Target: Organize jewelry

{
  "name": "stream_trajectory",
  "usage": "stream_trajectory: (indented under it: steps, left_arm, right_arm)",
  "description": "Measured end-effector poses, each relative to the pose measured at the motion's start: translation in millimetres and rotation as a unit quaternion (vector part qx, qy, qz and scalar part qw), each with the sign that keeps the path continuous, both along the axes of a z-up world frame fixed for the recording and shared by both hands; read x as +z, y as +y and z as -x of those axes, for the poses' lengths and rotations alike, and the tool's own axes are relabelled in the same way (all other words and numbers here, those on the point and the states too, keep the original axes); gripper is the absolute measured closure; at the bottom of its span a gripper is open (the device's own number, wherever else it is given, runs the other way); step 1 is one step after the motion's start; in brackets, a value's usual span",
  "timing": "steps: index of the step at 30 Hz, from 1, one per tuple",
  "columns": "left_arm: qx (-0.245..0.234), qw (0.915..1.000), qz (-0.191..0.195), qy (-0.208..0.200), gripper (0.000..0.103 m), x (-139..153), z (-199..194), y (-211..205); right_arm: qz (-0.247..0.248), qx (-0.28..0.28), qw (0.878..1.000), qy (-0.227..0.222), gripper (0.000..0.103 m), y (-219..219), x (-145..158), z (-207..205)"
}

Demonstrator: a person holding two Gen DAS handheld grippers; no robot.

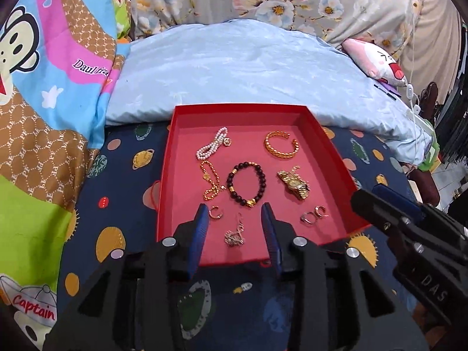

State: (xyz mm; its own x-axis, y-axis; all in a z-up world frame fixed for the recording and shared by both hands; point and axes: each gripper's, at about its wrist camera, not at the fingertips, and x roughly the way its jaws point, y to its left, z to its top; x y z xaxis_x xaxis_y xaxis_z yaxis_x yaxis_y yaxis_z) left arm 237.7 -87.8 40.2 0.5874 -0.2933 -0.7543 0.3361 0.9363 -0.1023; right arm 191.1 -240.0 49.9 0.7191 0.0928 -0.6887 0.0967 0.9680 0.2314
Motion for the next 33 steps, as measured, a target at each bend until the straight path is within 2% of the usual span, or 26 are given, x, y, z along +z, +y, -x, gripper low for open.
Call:
stream_trajectory:
  steps: [11,17,22,24,29,33]
  left_arm:
    - [-0.001,1.0000,0.002,0.002,0.068,6.3,22.9,1.3]
    - [0.011,0.9999,-0.010,-0.003,0.067,5.6,35.3,7.6]
    - [0.023,0.9996,-0.013,0.000,0.067,4.9,48.6,13.7]
    - [0.029,0.9993,-0.022,-0.005,0.063,6.0,56.3,14.7]
    - [0.051,0.9977,-0.037,-0.024,0.042,12.4,72.9,21.5]
    - [0.061,0.9968,-0.043,-0.029,0.034,15.5,85.4,28.6]
  right_arm:
    - [-0.004,-0.004,1.000,0.004,0.065,6.3,2.0,26.0]
    - [0.019,-0.022,1.000,0.006,0.056,10.7,4.1,41.2]
    - [0.045,-0.038,0.998,0.008,0.043,20.2,5.3,56.9]
    - [0.055,-0.043,0.997,0.010,0.037,25.4,5.2,65.0]
    - [0.075,-0.058,0.995,0.013,0.032,31.5,8.2,82.0]
    - [0.082,-0.070,0.994,0.013,0.026,34.0,11.1,98.2]
